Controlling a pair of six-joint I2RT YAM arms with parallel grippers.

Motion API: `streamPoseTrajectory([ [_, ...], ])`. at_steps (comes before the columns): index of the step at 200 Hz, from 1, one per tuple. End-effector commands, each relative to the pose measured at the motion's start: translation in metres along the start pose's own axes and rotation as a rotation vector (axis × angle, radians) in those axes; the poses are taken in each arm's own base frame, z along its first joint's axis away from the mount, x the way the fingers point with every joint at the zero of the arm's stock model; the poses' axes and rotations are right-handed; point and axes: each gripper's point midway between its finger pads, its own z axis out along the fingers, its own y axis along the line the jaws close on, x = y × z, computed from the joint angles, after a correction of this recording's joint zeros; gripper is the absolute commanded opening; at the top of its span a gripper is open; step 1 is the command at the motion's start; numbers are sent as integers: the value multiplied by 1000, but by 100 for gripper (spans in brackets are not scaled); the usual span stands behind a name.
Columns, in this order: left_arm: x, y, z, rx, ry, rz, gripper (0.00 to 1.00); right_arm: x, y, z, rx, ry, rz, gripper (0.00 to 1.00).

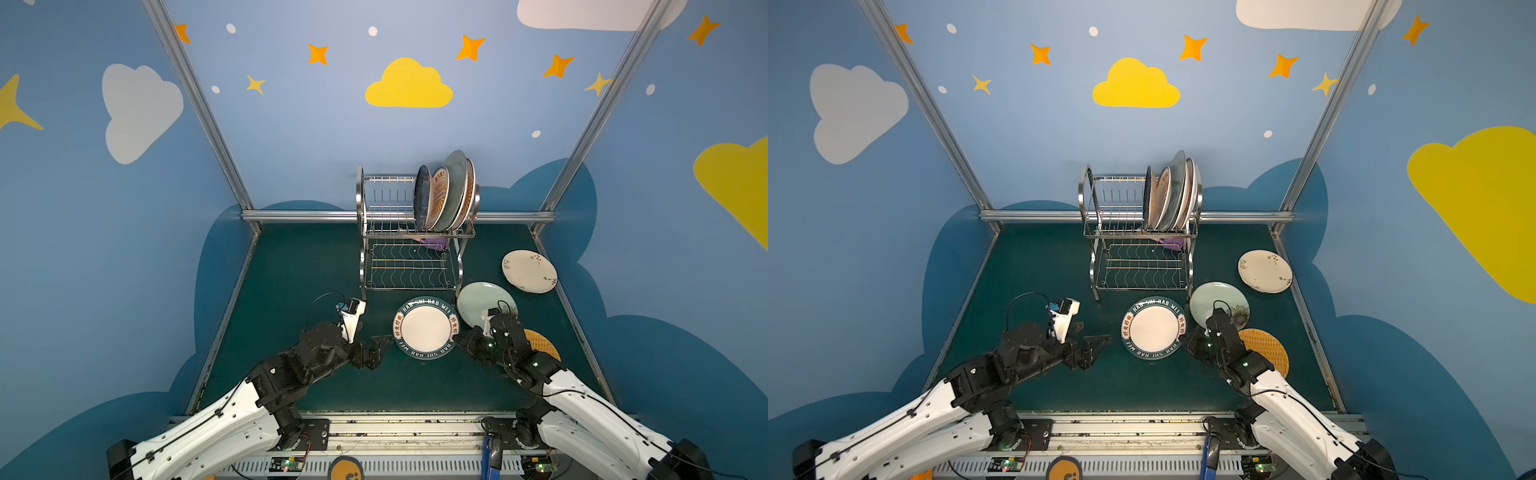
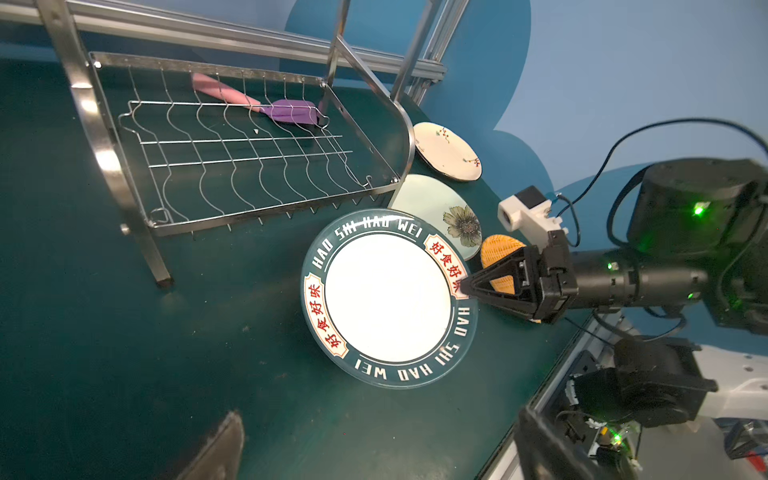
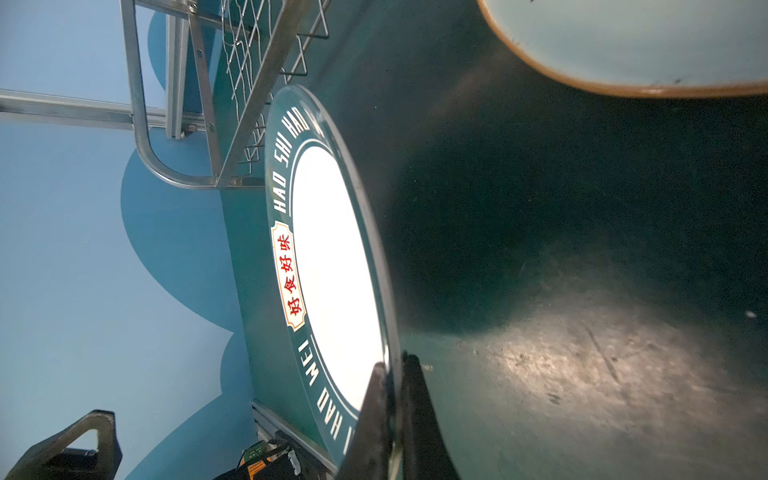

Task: Load the plates into the dish rack
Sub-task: 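Reach the left gripper to the raised white plate rim and grasp it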

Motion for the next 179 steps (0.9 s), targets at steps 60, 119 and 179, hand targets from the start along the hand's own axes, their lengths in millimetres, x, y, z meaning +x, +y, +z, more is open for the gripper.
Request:
streamPoseTrajectory([
  [60,-32,-42,12,3,-24,431,100,-1,61,-26,-159,78,-55,0],
  [119,-16,-67,28,41,95,745,100,-22,95,-34,-204,78,-72,0],
  [179,-11,-75,67,-89,59,1026,94,-38,112,-35,-232,97,-33,0],
])
